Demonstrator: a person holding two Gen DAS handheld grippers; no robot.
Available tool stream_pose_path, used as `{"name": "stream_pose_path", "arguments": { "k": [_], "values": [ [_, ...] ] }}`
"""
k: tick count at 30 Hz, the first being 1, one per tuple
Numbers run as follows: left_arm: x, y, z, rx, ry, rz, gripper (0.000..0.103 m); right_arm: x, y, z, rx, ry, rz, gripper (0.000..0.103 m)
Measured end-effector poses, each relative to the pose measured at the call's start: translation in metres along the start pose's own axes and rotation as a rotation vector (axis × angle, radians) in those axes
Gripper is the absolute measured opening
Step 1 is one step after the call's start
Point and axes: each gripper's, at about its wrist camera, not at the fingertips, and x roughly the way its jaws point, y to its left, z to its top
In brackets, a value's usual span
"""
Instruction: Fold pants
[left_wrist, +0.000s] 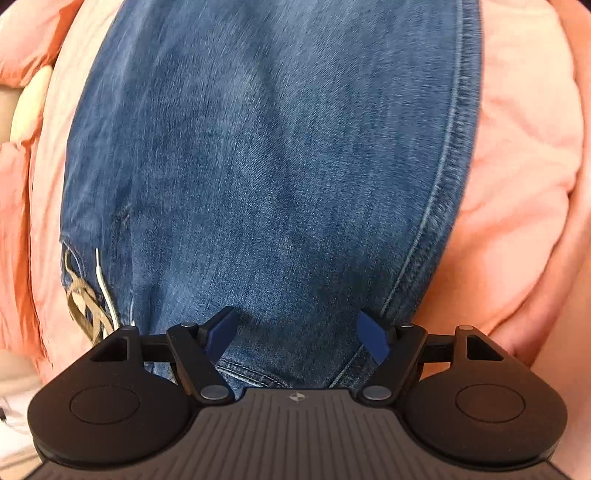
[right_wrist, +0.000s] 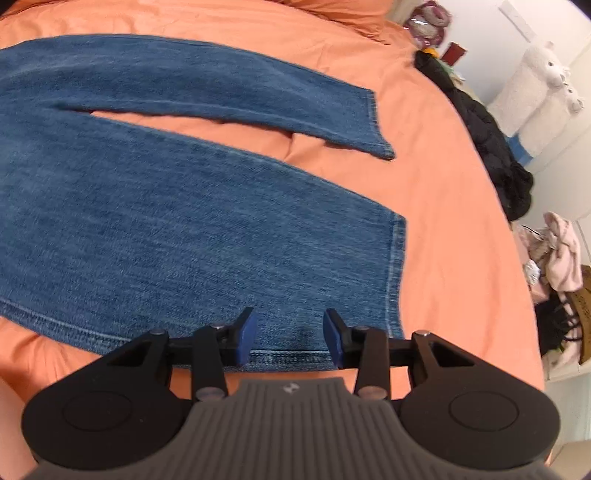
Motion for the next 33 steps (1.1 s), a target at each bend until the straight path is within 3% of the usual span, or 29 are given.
{"name": "stream_pose_path", "arguments": {
  "k": [3, 5, 8, 11, 13, 15, 16, 18, 24, 27, 30, 32, 33],
  "values": [
    [-0.003, -0.008, 0.006, 0.001, 0.016, 0.043, 0.076, 0.006, -0.001, -0.001, -0.044, 0.025, 0.018, 0.036],
    [-0.009, -0.018, 0.007, 0.02, 0.015, 0.064, 0.059, 0.007, -0.004, -0.001, -0.067, 0.029, 0.028, 0.037],
    [-0.007, -0.04, 0.011, 0.09, 0.007, 0.124, 0.058, 0.009, -0.008, -0.005, -0.098, 0.052, 0.052, 0.038],
    [-0.003, -0.052, 0.01, 0.155, -0.004, 0.197, 0.07, 0.013, -0.008, -0.009, -0.16, 0.08, 0.096, 0.038],
    [0.0, -0.05, 0.015, 0.144, 0.008, 0.2, 0.069, 0.015, -0.003, -0.013, -0.208, 0.088, 0.105, 0.038],
    [-0.002, -0.049, 0.018, 0.108, 0.02, 0.202, 0.04, 0.015, 0.002, -0.015, -0.238, 0.088, 0.097, 0.039],
    [-0.003, -0.046, 0.019, 0.083, 0.028, 0.215, 0.007, 0.013, 0.004, -0.016, -0.248, 0.084, 0.092, 0.04],
    [-0.01, -0.037, 0.018, 0.024, 0.008, 0.248, 0.001, 0.01, 0.007, -0.018, -0.265, 0.067, 0.092, 0.045],
    [-0.048, 0.004, 0.015, -0.183, -0.099, 0.263, 0.0, 0.004, 0.014, -0.021, -0.35, 0.038, 0.087, 0.047],
    [-0.058, 0.012, 0.01, -0.168, -0.116, 0.194, 0.002, 0.005, 0.014, -0.021, -0.357, 0.04, 0.085, 0.049],
    [-0.061, 0.006, 0.001, -0.086, -0.13, 0.119, 0.025, 0.002, 0.015, -0.02, -0.36, 0.03, 0.072, 0.051],
    [-0.058, 0.001, -0.002, -0.05, -0.129, 0.076, 0.065, -0.001, 0.016, -0.021, -0.357, 0.018, 0.07, 0.052],
    [-0.055, -0.002, -0.003, -0.039, -0.122, 0.042, 0.071, -0.002, 0.017, -0.023, -0.357, 0.016, 0.068, 0.052]
  ]
}}
